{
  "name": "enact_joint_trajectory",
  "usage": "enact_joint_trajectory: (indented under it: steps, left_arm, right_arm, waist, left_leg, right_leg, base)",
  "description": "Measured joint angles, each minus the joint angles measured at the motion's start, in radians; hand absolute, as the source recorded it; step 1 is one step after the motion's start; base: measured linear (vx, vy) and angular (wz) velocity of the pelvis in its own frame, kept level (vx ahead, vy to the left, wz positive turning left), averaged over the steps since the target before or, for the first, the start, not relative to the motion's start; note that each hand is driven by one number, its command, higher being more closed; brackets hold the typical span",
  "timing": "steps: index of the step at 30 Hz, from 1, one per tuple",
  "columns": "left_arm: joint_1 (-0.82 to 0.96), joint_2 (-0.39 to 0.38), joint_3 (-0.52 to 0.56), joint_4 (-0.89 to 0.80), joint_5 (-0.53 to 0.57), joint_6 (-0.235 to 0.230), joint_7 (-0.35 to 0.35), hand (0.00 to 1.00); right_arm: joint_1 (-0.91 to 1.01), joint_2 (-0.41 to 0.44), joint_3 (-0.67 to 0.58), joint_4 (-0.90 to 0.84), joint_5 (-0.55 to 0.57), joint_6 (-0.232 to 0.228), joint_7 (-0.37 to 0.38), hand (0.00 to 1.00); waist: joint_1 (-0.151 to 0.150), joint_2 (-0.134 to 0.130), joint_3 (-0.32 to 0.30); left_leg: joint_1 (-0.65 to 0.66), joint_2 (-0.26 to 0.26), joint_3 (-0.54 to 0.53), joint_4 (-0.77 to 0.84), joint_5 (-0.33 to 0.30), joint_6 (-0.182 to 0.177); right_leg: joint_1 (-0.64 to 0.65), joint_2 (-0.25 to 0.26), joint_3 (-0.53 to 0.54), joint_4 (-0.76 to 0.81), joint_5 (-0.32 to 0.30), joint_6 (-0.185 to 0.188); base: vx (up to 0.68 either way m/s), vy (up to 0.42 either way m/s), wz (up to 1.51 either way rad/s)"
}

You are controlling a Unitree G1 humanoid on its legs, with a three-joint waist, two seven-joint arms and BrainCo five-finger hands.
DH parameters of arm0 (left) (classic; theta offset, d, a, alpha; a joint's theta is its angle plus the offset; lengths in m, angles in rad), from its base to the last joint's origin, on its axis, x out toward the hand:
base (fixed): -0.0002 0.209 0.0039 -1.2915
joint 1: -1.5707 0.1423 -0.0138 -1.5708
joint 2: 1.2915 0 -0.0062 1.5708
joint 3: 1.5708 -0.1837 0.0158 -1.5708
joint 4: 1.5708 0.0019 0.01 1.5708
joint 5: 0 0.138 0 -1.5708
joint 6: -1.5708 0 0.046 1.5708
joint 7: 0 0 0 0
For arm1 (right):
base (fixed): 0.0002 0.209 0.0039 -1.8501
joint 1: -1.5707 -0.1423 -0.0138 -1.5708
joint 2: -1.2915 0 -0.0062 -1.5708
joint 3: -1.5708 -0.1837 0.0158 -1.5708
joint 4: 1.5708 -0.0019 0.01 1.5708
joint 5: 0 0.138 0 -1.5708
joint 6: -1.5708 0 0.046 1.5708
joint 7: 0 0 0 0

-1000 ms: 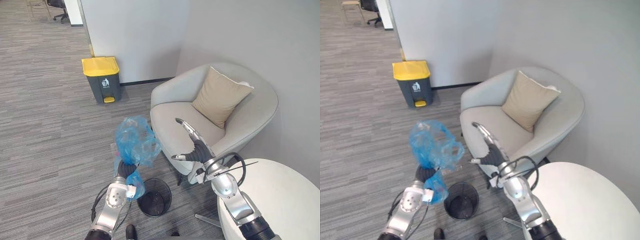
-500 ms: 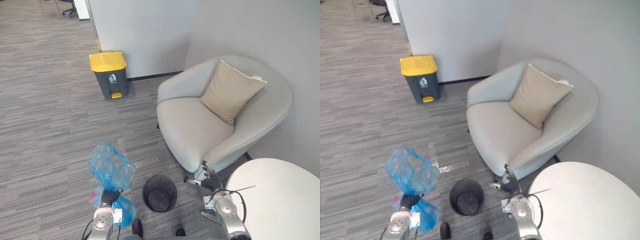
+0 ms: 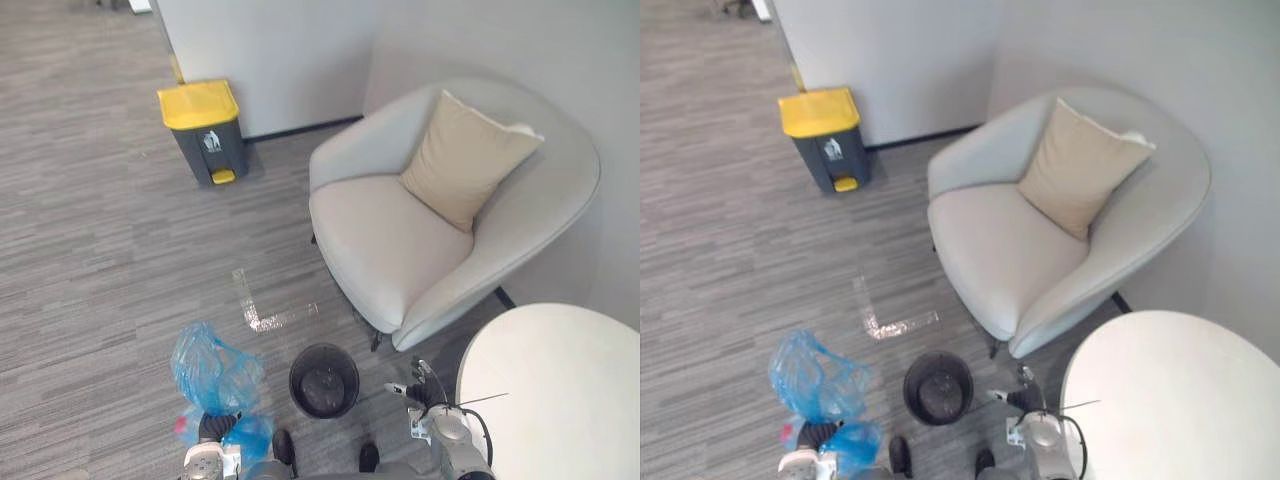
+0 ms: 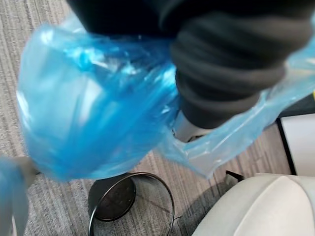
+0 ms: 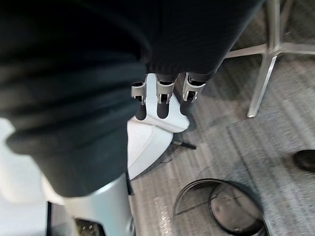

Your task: Gather rubbish on tea table into small bin, then transfer packed bag to large trash can.

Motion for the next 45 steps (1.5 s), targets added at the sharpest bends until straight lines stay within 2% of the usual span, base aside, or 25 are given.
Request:
enact_joint_trajectory:
  steps: [4,5,6,7,8,9,11,12,14,17,19,21,22,25,26,27,29,32,37,40,41,42,43,44,45]
  left_arm:
    - [-0.007,-0.025,0.0,-0.001,0.0,0.0,0.0,1.0]
    - [-0.017,-0.024,0.001,-0.004,0.0,0.0,0.0,1.0]
    - [-0.027,-0.022,0.0,-0.004,0.0,0.0,0.001,1.0]
    - [-0.029,-0.021,0.0,-0.004,0.0,0.0,0.001,1.0]
    - [-0.03,-0.016,0.0,-0.005,0.001,0.0,0.001,1.0]
    - [-0.024,-0.015,0.0,-0.012,0.001,0.001,0.002,1.0]
    - [-0.012,-0.015,0.0,-0.034,0.0,0.0,0.002,1.0]
    - [-0.003,-0.015,0.0,-0.036,0.0,0.001,0.002,1.0]
    - [-0.009,-0.037,0.003,-0.041,-0.006,0.006,0.004,1.0]
    - [0.007,-0.065,-0.012,-0.064,-0.02,0.002,0.018,1.0]
    - [-0.019,-0.07,-0.048,-0.052,-0.021,0.005,0.023,1.0]
    - [-0.015,-0.074,-0.068,-0.053,-0.021,0.005,0.024,1.0]
    - [-0.014,-0.074,-0.086,-0.052,-0.02,0.007,0.022,1.0]
    - [-0.028,-0.067,-0.088,-0.06,-0.02,0.009,0.022,1.0]
    - [-0.029,-0.069,-0.089,-0.06,-0.02,0.009,0.022,1.0]
    - [-0.039,-0.068,-0.099,-0.058,-0.02,0.009,0.021,1.0]
    - [-0.064,-0.06,-0.11,-0.046,-0.019,0.009,0.021,1.0]
    - [-0.072,-0.022,-0.128,-0.02,-0.018,0.017,0.019,1.0]
    - [-0.052,0.02,-0.135,-0.012,-0.015,0.019,0.019,1.0]
    - [-0.043,0.028,-0.132,-0.01,-0.015,0.019,0.019,1.0]
    - [-0.035,0.026,-0.121,-0.008,-0.015,0.02,0.02,1.0]
    - [-0.012,0.03,-0.122,-0.01,-0.015,0.02,0.02,1.0]
    - [-0.002,0.03,-0.122,-0.01,-0.015,0.02,0.02,1.0]
    - [0.004,0.032,-0.124,-0.004,-0.015,0.021,0.02,1.0]
    - [-0.01,0.035,-0.126,-0.002,-0.015,0.023,0.022,1.0]
  right_arm:
    - [0.0,0.008,0.005,-0.016,-0.011,0.011,-0.007,0.0]
    - [0.013,0.017,0.006,-0.04,-0.016,0.015,-0.008,0.0]
    - [0.014,0.024,0.013,-0.041,-0.02,0.019,-0.008,0.0]
    - [0.014,0.024,0.015,-0.042,-0.02,0.02,-0.008,0.0]
    - [0.017,0.027,0.023,-0.043,-0.021,0.021,-0.009,0.0]
    - [0.026,0.032,0.027,-0.051,-0.021,0.021,-0.009,0.0]
    - [0.045,0.037,0.04,-0.082,-0.021,0.021,-0.011,0.0]
    - [0.045,0.037,0.047,-0.087,-0.021,0.019,-0.015,0.0]
    - [0.037,0.03,0.045,-0.085,-0.021,0.021,-0.024,0.0]
    - [0.009,0.006,0.047,-0.081,-0.019,0.02,-0.044,0.0]
    - [-0.013,-0.011,0.048,-0.074,-0.019,0.019,-0.045,0.0]
    - [0.0,-0.012,0.042,-0.073,-0.018,0.022,-0.05,0.0]
    - [0.007,-0.001,0.038,-0.07,-0.018,0.023,-0.059,0.0]
    - [0.007,-0.009,0.003,-0.069,-0.017,0.022,-0.074,0.0]
    - [0.01,-0.014,0.002,-0.068,-0.017,0.022,-0.077,0.0]
    - [0.012,-0.026,0.001,-0.056,-0.017,0.023,-0.079,0.0]
    - [0.01,-0.024,-0.001,-0.034,-0.014,0.027,-0.081,0.0]
    - [0.007,0.014,-0.03,-0.028,-0.009,0.027,-0.081,0.0]
    - [-0.066,0.01,-0.036,0.018,-0.011,0.027,-0.082,0.0]
    - [-0.066,0.009,-0.036,0.028,-0.013,0.027,-0.083,0.0]
    - [-0.066,0.01,-0.036,0.049,-0.015,0.028,-0.084,0.0]
    - [-0.051,0.008,-0.033,0.062,-0.019,0.031,-0.083,0.0]
    - [-0.041,-0.001,-0.032,0.062,-0.02,0.031,-0.084,0.0]
    - [-0.038,-0.003,-0.032,0.069,-0.02,0.032,-0.084,0.0]
    - [-0.037,-0.001,-0.034,0.079,-0.02,0.042,-0.084,0.0]
  waist:
    - [0.019,0.013,0.013]
    - [0.019,0.018,0.019]
    - [0.021,0.018,0.024]
    - [0.023,0.019,0.025]
    - [0.023,0.02,0.026]
    - [0.023,0.017,0.027]
    - [0.031,-0.005,0.018]
    - [0.033,-0.019,0.012]
    - [0.044,-0.007,0.011]
    - [0.06,0.009,0.002]
    - [0.047,0.065,0.026]
    - [0.048,0.08,0.022]
    - [0.052,0.071,0.025]
    - [0.044,0.041,0.037]
    - [0.043,0.047,0.033]
    - [0.038,0.062,0.026]
    - [0.036,0.073,0.022]
    - [0.03,0.026,0.021]
    - [0.029,0.028,0.018]
    - [0.03,0.023,0.02]
    - [0.027,0.0,0.026]
    - [0.03,0.009,0.018]
    - [0.024,0.019,0.012]
    - [0.021,0.02,0.014]
    - [0.011,0.004,0.02]
  left_leg:
    - [-0.027,0.029,0.054,0.112,-0.071,0.013]
    - [-0.043,0.046,0.064,0.156,-0.093,0.019]
    - [-0.059,0.062,0.068,0.197,-0.108,0.033]
    - [-0.067,0.067,0.068,0.208,-0.11,0.035]
    - [-0.082,0.078,0.062,0.227,-0.111,0.036]
    - [-0.082,0.083,0.045,0.23,-0.109,0.028]
    - [-0.097,0.081,0.034,0.233,-0.082,0.028]
    - [-0.132,0.081,0.011,0.258,-0.07,0.015]
    - [-0.162,0.09,-0.021,0.248,-0.013,-0.014]
    - [-0.225,0.112,-0.04,0.192,0.075,-0.042]
    - [-0.226,0.13,-0.093,0.077,0.187,-0.057]
    - [-0.219,0.135,-0.107,0.026,0.242,-0.066]
    - [-0.227,0.132,-0.098,0.041,0.151,-0.061]
    - [-0.261,0.09,-0.06,0.285,0.053,-0.047]
    - [-0.26,0.093,-0.056,0.317,0.024,-0.047]
    - [-0.258,0.108,-0.032,0.384,-0.078,-0.022]
    - [-0.257,0.123,0.025,0.397,-0.127,0.003]
    - [-0.214,0.046,0.011,0.27,-0.07,0.031]
    - [-0.202,-0.021,-0.031,0.2,-0.033,0.059]
    - [-0.205,-0.047,-0.026,0.217,-0.074,0.085]
    - [-0.227,-0.043,0.001,0.34,-0.142,0.13]
    - [-0.225,-0.036,0.023,0.508,-0.248,0.135]
    - [-0.22,-0.032,0.017,0.504,-0.294,0.122]
    - [-0.212,-0.052,-0.006,0.505,-0.356,0.118]
    - [-0.19,-0.088,-0.031,0.475,-0.357,0.121]
  right_leg:
    - [-0.033,-0.014,-0.006,0.06,0.003,-0.002]
    - [-0.055,-0.024,-0.076,0.117,-0.016,-0.021]
    - [-0.092,-0.042,-0.135,0.237,-0.062,-0.05]
    - [-0.106,-0.046,-0.14,0.292,-0.079,-0.052]
    - [-0.14,-0.063,-0.138,0.473,-0.13,-0.055]
    - [-0.14,-0.079,-0.117,0.635,-0.173,-0.044]
    - [-0.117,-0.092,-0.062,0.726,-0.188,-0.023]
    - [-0.071,-0.087,-0.027,0.674,-0.221,0.024]
    - [-0.047,-0.045,-0.034,0.578,-0.267,0.025]
    - [-0.014,0.0,-0.07,0.392,-0.366,-0.035]
    - [-0.003,0.052,-0.116,0.329,-0.35,-0.073]
    - [-0.007,0.064,-0.152,0.332,-0.344,-0.083]
    - [-0.013,0.039,-0.214,0.32,-0.333,-0.119]
    - [-0.013,-0.024,-0.255,0.265,-0.281,-0.107]
    - [-0.014,-0.026,-0.261,0.256,-0.273,-0.105]
    - [-0.017,-0.027,-0.287,0.241,-0.256,-0.095]
    - [-0.012,-0.029,-0.33,0.237,-0.248,-0.08]
    - [0.038,-0.054,-0.375,0.157,-0.212,-0.037]
    - [0.069,-0.084,-0.419,0.106,-0.177,-0.003]
    - [0.072,-0.109,-0.442,0.12,-0.21,0.02]
    - [0.065,-0.147,-0.451,0.16,-0.226,0.033]
    - [0.071,-0.173,-0.463,0.239,-0.257,0.041]
    - [0.068,-0.176,-0.46,0.296,-0.263,0.053]
    - [0.022,-0.208,-0.43,0.43,-0.276,0.035]
    - [-0.096,-0.252,-0.336,0.637,-0.241,-0.04]
  base:
    - [-0.09,0.058,-0.39]
    - [-0.15,-0.001,-0.13]
    - [-0.15,-0.02,-0.07]
    - [-0.16,-0.054,0.03]
    - [-0.15,-0.102,0.2]
    - [-0.14,-0.126,0.25]
    - [-0.09,-0.248,0.31]
    - [-0.12,-0.333,0.39]
    - [-0.11,-0.229,0.22]
    - [-0.19,-0.271,0.11]
    - [-0.23,-0.166,0.43]
    - [-0.28,-0.112,0.49]
    - [-0.29,-0.069,0.41]
    - [-0.14,-0.001,0.49]
    - [-0.03,0.118,0.54]
    - [-0.01,0.134,0.45]
    - [-0.02,0.17,0.71]
    - [-0.02,0.14,0.65]
    - [-0.05,0.139,0.36]
    - [-0.04,0.13,0.28]
    - [0.08,0.227,0.17]
    - [0.17,0.207,0.2]
    - [0.18,0.167,0.29]
    - [0.16,0.204,0.54]
    - [0.21,0.263,0.89]
